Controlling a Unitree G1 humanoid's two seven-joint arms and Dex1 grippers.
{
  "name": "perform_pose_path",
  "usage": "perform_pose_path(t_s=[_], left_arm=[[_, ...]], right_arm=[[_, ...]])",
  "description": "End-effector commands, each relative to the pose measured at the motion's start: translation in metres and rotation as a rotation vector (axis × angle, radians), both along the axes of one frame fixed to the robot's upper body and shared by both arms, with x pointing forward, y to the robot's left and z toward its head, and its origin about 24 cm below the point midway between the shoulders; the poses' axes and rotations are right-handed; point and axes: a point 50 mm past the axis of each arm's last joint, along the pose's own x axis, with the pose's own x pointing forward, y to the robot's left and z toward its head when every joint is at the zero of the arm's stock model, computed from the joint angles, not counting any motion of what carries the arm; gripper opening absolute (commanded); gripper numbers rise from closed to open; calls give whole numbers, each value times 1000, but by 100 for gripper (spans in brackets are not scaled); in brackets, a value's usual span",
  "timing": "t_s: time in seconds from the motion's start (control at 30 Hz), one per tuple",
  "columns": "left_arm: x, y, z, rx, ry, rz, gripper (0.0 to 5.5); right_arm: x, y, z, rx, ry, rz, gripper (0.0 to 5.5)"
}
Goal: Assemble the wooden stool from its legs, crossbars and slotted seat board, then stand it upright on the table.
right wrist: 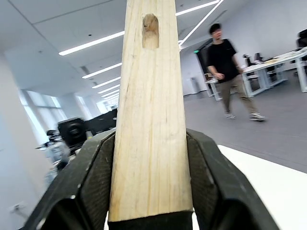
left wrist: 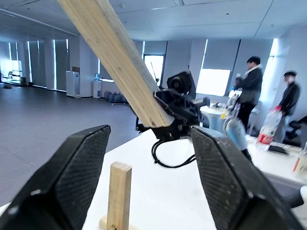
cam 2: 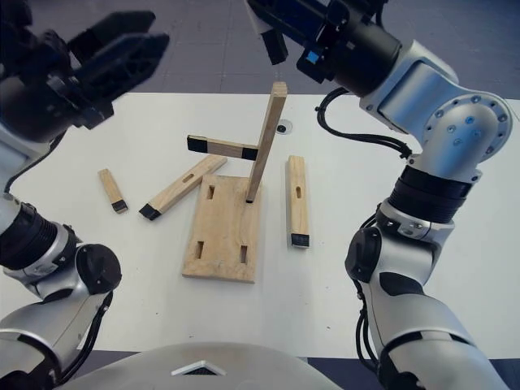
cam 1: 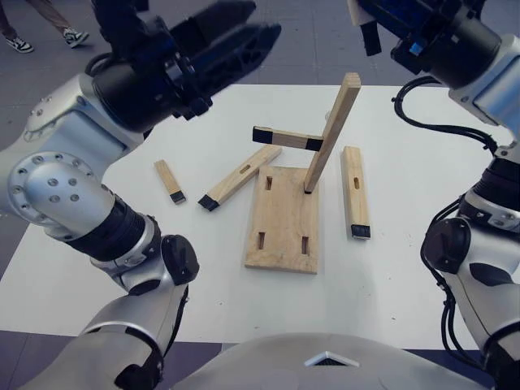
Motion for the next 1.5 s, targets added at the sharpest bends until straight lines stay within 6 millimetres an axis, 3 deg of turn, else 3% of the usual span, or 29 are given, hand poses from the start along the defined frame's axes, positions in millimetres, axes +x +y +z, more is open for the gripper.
perform_pose_path(t_s=[0.03,0.23,0.67,0.97,1.33,1.5], left_arm=[[6,3,-5,-146,107,-37,309],[10,-1,-12,-253,197,-71,309],[3,-20,1,-375,234,-231,309],[-11,-30,7,-376,284,-307,309],[-12,-36,14,-411,243,-337,309],[-13,-33,13,-440,242,-325,260]], right_arm=[[-12,0,14,36,-73,174,202],[-16,8,13,52,-106,292,202],[-19,30,3,4,-121,329,202],[-20,35,-1,-25,-128,340,202],[-25,46,-4,4,-111,387,202],[-23,41,0,20,-117,356,202]])
